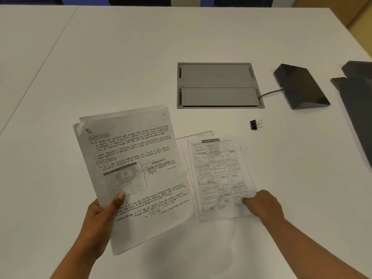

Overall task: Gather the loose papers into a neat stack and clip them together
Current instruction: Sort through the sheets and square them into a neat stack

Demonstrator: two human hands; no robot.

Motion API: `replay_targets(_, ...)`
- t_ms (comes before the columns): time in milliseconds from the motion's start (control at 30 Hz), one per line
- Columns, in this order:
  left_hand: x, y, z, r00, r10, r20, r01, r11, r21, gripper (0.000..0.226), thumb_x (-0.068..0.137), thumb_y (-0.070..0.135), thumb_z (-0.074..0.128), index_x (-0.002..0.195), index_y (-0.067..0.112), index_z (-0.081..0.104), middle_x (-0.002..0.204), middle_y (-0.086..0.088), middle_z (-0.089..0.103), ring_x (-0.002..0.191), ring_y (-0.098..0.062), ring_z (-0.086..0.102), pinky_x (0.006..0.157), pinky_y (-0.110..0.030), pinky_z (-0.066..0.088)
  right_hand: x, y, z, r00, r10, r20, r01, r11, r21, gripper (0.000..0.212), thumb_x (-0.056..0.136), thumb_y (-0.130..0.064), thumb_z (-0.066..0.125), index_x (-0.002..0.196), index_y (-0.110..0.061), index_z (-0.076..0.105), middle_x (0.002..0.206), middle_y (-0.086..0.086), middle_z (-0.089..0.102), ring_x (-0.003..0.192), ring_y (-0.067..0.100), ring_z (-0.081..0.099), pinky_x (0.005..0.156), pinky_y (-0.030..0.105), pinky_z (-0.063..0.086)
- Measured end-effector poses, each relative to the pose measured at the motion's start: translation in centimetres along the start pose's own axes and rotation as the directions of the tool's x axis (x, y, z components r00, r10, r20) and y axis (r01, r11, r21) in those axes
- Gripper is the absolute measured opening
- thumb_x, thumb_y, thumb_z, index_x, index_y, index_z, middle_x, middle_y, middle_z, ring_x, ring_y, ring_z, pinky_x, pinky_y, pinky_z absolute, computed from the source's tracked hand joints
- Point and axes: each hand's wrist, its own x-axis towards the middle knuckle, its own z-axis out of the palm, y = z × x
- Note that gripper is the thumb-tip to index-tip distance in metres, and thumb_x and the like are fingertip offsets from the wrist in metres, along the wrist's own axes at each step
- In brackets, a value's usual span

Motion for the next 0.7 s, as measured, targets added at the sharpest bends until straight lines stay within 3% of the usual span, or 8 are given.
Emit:
replay_targets(100, 0.1, -0.1, 0.3, 1.000, -0.014, 0.004, 0.015, 0.999, -0.033, 0.063, 0.063, 0.051, 0.083, 0.111, 0.011, 0.069, 0.101, -0.013, 0.079, 0.095, -0.039, 0.074, 0.067, -0.036, 0.063, -0.7, -0.8, 1.0, 0.996, 0.007, -0.090, -0.012, 0.999, -0.053, 0.087, 0.060, -0.064, 0.078, 0.120, -0.006, 0.051, 0.117, 0.013, 0.057, 0.107, 0.034, 0.061, 0.081, 0.041, 0.053)
replay_targets(233, 0.1, -0.1, 0.6, 1.000, -0.008, -0.005, 0.008, 1.000, 0.014, 0.093, 0.040, 0.066, 0.088, 0.113, 0.012, 0.069, 0.101, -0.011, 0.079, 0.089, -0.032, 0.076, 0.068, -0.038, 0.063, -1.4, -1.2, 1.6, 0.996, -0.012, -0.092, 0.006, 0.998, -0.068, 0.093, 0.058, -0.052, 0.087, 0.124, -0.004, 0.043, 0.120, 0.016, 0.057, 0.109, 0.036, 0.061, 0.083, 0.045, 0.055)
replay_targets(300, 0.2, -0.3, 0.5, 1.000, -0.002, -0.015, 0.003, 1.000, 0.008, 0.088, 0.045, 0.063, 0.088, 0.114, 0.012, 0.068, 0.101, -0.012, 0.079, 0.090, -0.034, 0.076, 0.068, -0.038, 0.063, -1.1, -1.3, 1.5, 0.998, 0.033, -0.055, -0.032, 0.999, 0.031, 0.092, 0.056, -0.044, 0.091, 0.121, -0.003, 0.042, 0.114, 0.017, 0.061, 0.100, 0.037, 0.066, 0.079, 0.044, 0.056)
replay_targets(367, 0.1, -0.4, 0.5, 1.000, -0.013, -0.007, 0.013, 1.000, -0.017, 0.068, 0.062, 0.052, 0.083, 0.114, 0.011, 0.068, 0.102, -0.013, 0.079, 0.094, -0.039, 0.074, 0.068, -0.039, 0.063, -0.8, -1.3, 1.2, 0.998, 0.065, -0.023, -0.062, 0.990, 0.127, 0.079, 0.058, -0.036, 0.092, 0.114, -0.005, 0.046, 0.102, 0.013, 0.067, 0.074, 0.029, 0.071, 0.066, 0.036, 0.057)
replay_targets(433, 0.1, -0.6, 0.5, 1.000, -0.016, -0.001, 0.016, 1.000, -0.022, 0.072, 0.059, 0.054, 0.085, 0.114, 0.011, 0.068, 0.103, -0.014, 0.078, 0.093, -0.037, 0.075, 0.069, -0.041, 0.063, -0.6, -1.0, 0.9, 0.999, 0.036, -0.039, -0.030, 0.990, 0.137, 0.056, 0.065, -0.029, 0.089, 0.105, -0.008, 0.056, 0.093, 0.008, 0.070, 0.055, 0.019, 0.063, 0.053, 0.025, 0.049)
replay_targets(500, 0.0, -0.6, 0.6, 1.000, -0.019, 0.001, 0.019, 1.000, -0.003, 0.082, 0.052, 0.059, 0.087, 0.116, 0.011, 0.068, 0.105, -0.015, 0.078, 0.091, -0.035, 0.076, 0.073, -0.043, 0.062, -0.3, -0.6, 0.8, 0.998, -0.010, -0.063, 0.016, 0.995, 0.098, 0.034, 0.071, -0.029, 0.084, 0.095, -0.010, 0.068, 0.091, 0.007, 0.073, 0.063, 0.021, 0.059, 0.057, 0.024, 0.044)
replay_targets(600, -0.1, -0.8, 0.7, 1.000, -0.007, 0.001, 0.007, 1.000, 0.002, 0.092, 0.044, 0.065, 0.088, 0.116, 0.011, 0.068, 0.103, -0.013, 0.078, 0.091, -0.035, 0.076, 0.071, -0.042, 0.063, -0.2, -0.1, 0.3, 0.998, -0.030, -0.050, 0.036, 0.992, 0.120, 0.020, 0.078, -0.030, 0.078, 0.077, -0.012, 0.068, 0.077, 0.004, 0.070, 0.067, 0.022, 0.062, 0.058, 0.026, 0.046)
replay_targets(700, 0.0, -0.8, 0.9, 1.000, -0.022, -0.012, 0.021, 0.999, -0.027, 0.054, 0.071, 0.045, 0.078, 0.113, 0.011, 0.068, 0.104, -0.016, 0.077, 0.093, -0.039, 0.074, 0.072, -0.044, 0.062, -0.6, 0.0, -1.1, 0.991, -0.089, -0.100, 0.104, 0.982, 0.156, 0.019, 0.087, -0.031, 0.068, 0.077, -0.015, 0.068, 0.074, -0.001, 0.065, 0.068, 0.023, 0.061, 0.058, 0.026, 0.043)
